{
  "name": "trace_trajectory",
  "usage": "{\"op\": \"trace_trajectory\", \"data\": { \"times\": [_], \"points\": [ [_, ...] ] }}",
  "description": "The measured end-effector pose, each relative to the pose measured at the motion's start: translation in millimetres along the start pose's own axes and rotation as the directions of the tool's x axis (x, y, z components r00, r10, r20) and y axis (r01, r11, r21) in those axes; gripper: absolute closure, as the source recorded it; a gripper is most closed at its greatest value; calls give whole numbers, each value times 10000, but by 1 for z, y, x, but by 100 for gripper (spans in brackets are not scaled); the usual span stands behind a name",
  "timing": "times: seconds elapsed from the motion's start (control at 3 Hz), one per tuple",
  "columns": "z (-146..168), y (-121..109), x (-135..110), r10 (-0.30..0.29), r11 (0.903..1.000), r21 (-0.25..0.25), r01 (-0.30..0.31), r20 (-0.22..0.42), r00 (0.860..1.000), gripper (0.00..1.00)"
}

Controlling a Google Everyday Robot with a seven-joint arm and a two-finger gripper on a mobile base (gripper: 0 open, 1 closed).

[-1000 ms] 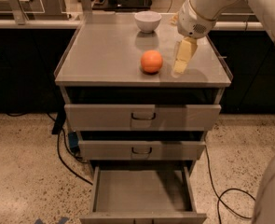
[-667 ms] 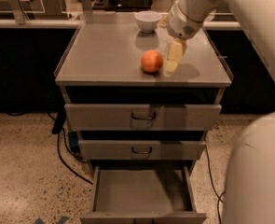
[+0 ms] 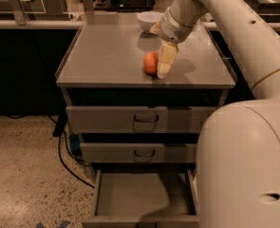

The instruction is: Place orange into bottom drawer

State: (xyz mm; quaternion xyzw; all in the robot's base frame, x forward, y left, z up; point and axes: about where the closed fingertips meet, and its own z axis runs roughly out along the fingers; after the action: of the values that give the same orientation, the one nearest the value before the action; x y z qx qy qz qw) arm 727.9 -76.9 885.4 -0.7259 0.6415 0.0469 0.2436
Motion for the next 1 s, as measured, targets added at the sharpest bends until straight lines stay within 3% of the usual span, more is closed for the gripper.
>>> {"op": "trace_trajectory", "data": {
  "times": [0.67,1.0],
  "points": [
    [20,2,15,350,9991,-255,-351,-31,9994,0],
    [20,2,14,350,9991,-255,-350,-30,9994,19]
  ]
}}
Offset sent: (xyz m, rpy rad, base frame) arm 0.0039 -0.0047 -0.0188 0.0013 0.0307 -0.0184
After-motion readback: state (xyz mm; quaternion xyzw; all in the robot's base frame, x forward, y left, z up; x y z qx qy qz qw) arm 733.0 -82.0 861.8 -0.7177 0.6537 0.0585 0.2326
